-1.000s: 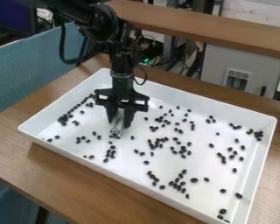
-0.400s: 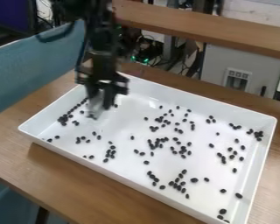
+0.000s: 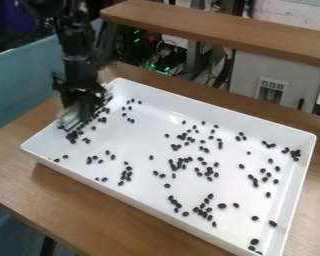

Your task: Sweep into pile

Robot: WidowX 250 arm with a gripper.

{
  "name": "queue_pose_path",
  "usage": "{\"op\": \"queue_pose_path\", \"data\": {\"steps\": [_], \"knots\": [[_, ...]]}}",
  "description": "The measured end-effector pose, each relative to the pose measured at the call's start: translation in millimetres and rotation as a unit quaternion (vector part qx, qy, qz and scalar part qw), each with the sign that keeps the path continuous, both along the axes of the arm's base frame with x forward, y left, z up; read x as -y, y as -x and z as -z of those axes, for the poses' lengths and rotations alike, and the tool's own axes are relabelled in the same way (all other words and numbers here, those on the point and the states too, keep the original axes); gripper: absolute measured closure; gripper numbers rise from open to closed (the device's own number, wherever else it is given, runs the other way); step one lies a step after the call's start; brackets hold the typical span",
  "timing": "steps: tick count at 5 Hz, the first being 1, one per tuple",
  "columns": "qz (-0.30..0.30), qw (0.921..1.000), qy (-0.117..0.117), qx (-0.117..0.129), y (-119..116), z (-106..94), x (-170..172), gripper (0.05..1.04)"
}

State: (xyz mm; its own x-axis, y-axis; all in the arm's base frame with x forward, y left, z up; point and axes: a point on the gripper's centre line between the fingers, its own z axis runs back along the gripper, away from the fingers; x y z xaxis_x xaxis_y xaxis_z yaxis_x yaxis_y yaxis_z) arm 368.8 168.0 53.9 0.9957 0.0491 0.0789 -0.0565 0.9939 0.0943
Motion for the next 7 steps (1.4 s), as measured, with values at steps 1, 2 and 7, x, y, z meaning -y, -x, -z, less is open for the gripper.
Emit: {"op": "queue_pose_path", "data": {"steps": [1, 2, 7], "knots": [[0.044, 0.9989, -0.011, -0.011, 1.6, 8.5, -7.2, 0.692], [0.052, 0.9979, -0.024, -0.03, 2.1, 22.6, -8.4, 0.691], [0.055, 0.9985, 0.002, 0.002, 25.5, 40.9, 74.1, 0.692]]}}
